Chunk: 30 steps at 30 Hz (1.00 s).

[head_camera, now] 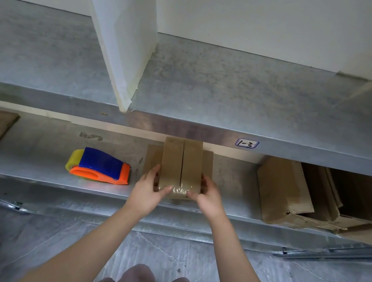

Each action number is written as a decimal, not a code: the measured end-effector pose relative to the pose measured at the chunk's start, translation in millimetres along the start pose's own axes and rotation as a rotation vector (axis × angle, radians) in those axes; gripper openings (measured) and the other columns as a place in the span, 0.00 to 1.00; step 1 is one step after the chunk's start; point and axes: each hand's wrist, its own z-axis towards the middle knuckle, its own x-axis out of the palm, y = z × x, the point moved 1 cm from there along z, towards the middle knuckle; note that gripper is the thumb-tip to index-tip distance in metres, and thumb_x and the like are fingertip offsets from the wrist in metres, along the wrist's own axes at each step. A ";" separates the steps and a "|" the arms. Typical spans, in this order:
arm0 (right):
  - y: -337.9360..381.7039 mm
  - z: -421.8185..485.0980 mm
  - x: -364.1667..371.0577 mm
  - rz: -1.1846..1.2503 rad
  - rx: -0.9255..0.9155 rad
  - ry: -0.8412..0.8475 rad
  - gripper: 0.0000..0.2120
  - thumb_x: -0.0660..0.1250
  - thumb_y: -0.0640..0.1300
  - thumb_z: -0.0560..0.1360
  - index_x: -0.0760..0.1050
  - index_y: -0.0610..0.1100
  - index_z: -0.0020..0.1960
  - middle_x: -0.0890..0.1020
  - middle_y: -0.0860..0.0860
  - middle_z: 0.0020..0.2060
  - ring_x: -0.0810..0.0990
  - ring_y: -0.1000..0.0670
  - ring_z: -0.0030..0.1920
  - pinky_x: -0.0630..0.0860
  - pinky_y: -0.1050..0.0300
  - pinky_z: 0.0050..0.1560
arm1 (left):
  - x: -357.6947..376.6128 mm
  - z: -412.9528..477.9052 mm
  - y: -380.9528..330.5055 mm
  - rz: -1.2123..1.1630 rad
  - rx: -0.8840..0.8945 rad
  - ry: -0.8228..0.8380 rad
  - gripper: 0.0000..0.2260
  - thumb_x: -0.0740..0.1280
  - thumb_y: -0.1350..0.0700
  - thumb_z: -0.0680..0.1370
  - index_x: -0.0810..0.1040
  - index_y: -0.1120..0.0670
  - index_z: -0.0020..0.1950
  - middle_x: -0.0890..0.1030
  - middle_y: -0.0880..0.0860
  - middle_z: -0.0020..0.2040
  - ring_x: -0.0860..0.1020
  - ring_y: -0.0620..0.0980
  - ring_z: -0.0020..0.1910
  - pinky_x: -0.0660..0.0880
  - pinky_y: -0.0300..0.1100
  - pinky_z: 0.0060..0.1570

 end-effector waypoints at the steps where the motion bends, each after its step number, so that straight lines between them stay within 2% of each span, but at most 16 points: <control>1: 1.7 0.0 -0.6 0.026 0.021 0.008 0.39 0.76 0.36 0.66 0.65 0.46 0.73 0.77 0.49 0.63 0.76 0.47 0.63 0.74 0.47 0.65 | -1.2 0.7 -2.3 -0.017 -0.017 0.014 0.36 0.70 0.43 0.75 0.58 0.50 0.77 0.70 0.52 0.71 0.69 0.53 0.69 0.68 0.45 0.65; 3: 4.7 -3.4 -1.6 0.086 0.054 0.019 0.37 0.75 0.36 0.66 0.65 0.46 0.71 0.76 0.50 0.62 0.76 0.48 0.62 0.75 0.46 0.64 | -5.4 1.8 -6.0 -0.070 -0.040 0.021 0.33 0.69 0.43 0.75 0.58 0.49 0.75 0.73 0.52 0.69 0.73 0.54 0.66 0.71 0.45 0.62; 4: 7.2 -7.6 -2.1 0.110 0.062 0.016 0.34 0.75 0.39 0.67 0.65 0.46 0.70 0.76 0.51 0.62 0.76 0.48 0.62 0.74 0.46 0.64 | -9.0 2.3 -7.6 -0.081 -0.038 0.019 0.33 0.69 0.43 0.75 0.58 0.48 0.75 0.74 0.52 0.68 0.74 0.54 0.64 0.73 0.47 0.61; 5: 7.9 -12.0 -2.8 0.135 0.060 0.009 0.32 0.74 0.45 0.68 0.66 0.46 0.69 0.75 0.52 0.62 0.76 0.48 0.62 0.74 0.46 0.64 | -12.9 2.6 -7.9 -0.075 -0.018 0.019 0.33 0.69 0.44 0.75 0.56 0.47 0.75 0.75 0.51 0.67 0.76 0.55 0.62 0.74 0.49 0.59; 7: 8.7 -21.3 -4.3 0.183 0.062 -0.005 0.36 0.72 0.59 0.65 0.66 0.47 0.68 0.76 0.52 0.63 0.76 0.49 0.63 0.72 0.45 0.66 | -20.6 3.0 -7.2 -0.052 0.037 0.052 0.38 0.71 0.47 0.74 0.51 0.42 0.76 0.74 0.49 0.67 0.77 0.54 0.60 0.76 0.50 0.59; 10: 13.3 -31.2 -2.6 0.164 -0.008 -0.029 0.39 0.69 0.68 0.66 0.63 0.54 0.72 0.75 0.55 0.66 0.73 0.50 0.66 0.69 0.46 0.69 | -28.1 1.3 -9.3 -0.097 0.094 0.082 0.39 0.73 0.55 0.73 0.52 0.36 0.75 0.72 0.48 0.69 0.74 0.51 0.64 0.74 0.50 0.63; 12: 18.0 -35.6 -1.1 0.129 -0.066 -0.037 0.36 0.67 0.68 0.70 0.63 0.56 0.74 0.74 0.57 0.67 0.71 0.52 0.67 0.69 0.48 0.69 | -32.2 -3.1 -19.2 -0.198 0.120 0.053 0.35 0.73 0.57 0.73 0.58 0.39 0.72 0.72 0.47 0.68 0.72 0.48 0.64 0.72 0.47 0.64; 14: 26.0 -42.0 -1.9 0.239 -0.053 0.002 0.35 0.65 0.68 0.72 0.64 0.54 0.73 0.73 0.55 0.69 0.72 0.53 0.66 0.71 0.50 0.68 | -38.1 -10.0 -33.2 -0.343 0.113 0.023 0.27 0.72 0.56 0.75 0.63 0.44 0.69 0.72 0.46 0.65 0.71 0.44 0.63 0.69 0.40 0.61; 17: 35.7 -52.8 -8.7 0.382 0.012 0.045 0.35 0.62 0.74 0.66 0.64 0.57 0.67 0.72 0.56 0.65 0.73 0.52 0.63 0.74 0.49 0.65 | -47.1 -18.4 -48.1 -0.471 0.052 0.011 0.17 0.66 0.46 0.78 0.67 0.47 0.64 0.75 0.45 0.59 0.73 0.48 0.62 0.68 0.39 0.58; 19: 38.9 -57.9 -14.0 0.391 0.011 0.037 0.32 0.63 0.72 0.69 0.64 0.56 0.66 0.71 0.56 0.64 0.72 0.52 0.64 0.74 0.50 0.66 | -50.7 -23.4 -52.1 -0.450 0.026 0.033 0.20 0.63 0.39 0.78 0.66 0.45 0.65 0.75 0.47 0.60 0.73 0.49 0.62 0.68 0.43 0.61; 21: 41.3 -62.4 -19.0 0.380 0.008 0.061 0.30 0.68 0.66 0.70 0.66 0.53 0.66 0.73 0.55 0.65 0.73 0.52 0.66 0.73 0.48 0.66 | -52.9 -28.9 -53.2 -0.426 0.004 0.035 0.24 0.64 0.38 0.76 0.65 0.45 0.68 0.74 0.47 0.62 0.72 0.48 0.62 0.68 0.44 0.62; 24: 44.1 -71.7 -24.5 0.282 -0.028 0.088 0.23 0.70 0.48 0.73 0.65 0.53 0.64 0.76 0.52 0.62 0.75 0.52 0.62 0.74 0.48 0.63 | -52.5 -36.1 -51.7 -0.424 0.033 0.066 0.24 0.71 0.49 0.76 0.66 0.47 0.69 0.74 0.45 0.63 0.71 0.45 0.63 0.66 0.43 0.63; 26: 41.1 -75.0 -25.9 0.267 -0.064 0.058 0.27 0.69 0.39 0.73 0.61 0.52 0.67 0.75 0.50 0.63 0.75 0.51 0.61 0.73 0.48 0.65 | -50.4 -39.5 -48.3 -0.427 0.071 0.093 0.28 0.73 0.56 0.74 0.65 0.49 0.70 0.74 0.46 0.65 0.71 0.45 0.65 0.67 0.46 0.66; 28: 38.2 -78.4 -25.5 0.261 -0.103 0.003 0.33 0.73 0.40 0.72 0.59 0.52 0.70 0.73 0.52 0.65 0.71 0.52 0.65 0.69 0.49 0.68 | -47.7 -43.4 -45.4 -0.439 0.071 0.105 0.29 0.75 0.57 0.72 0.66 0.49 0.70 0.72 0.47 0.66 0.70 0.46 0.67 0.67 0.47 0.67; 30: 35.8 -81.2 -22.6 0.202 -0.134 -0.041 0.37 0.76 0.44 0.70 0.59 0.53 0.71 0.72 0.55 0.65 0.69 0.55 0.66 0.66 0.53 0.67 | -44.6 -45.8 -40.2 -0.433 0.071 0.108 0.28 0.76 0.50 0.71 0.67 0.44 0.67 0.69 0.45 0.68 0.67 0.46 0.69 0.66 0.49 0.69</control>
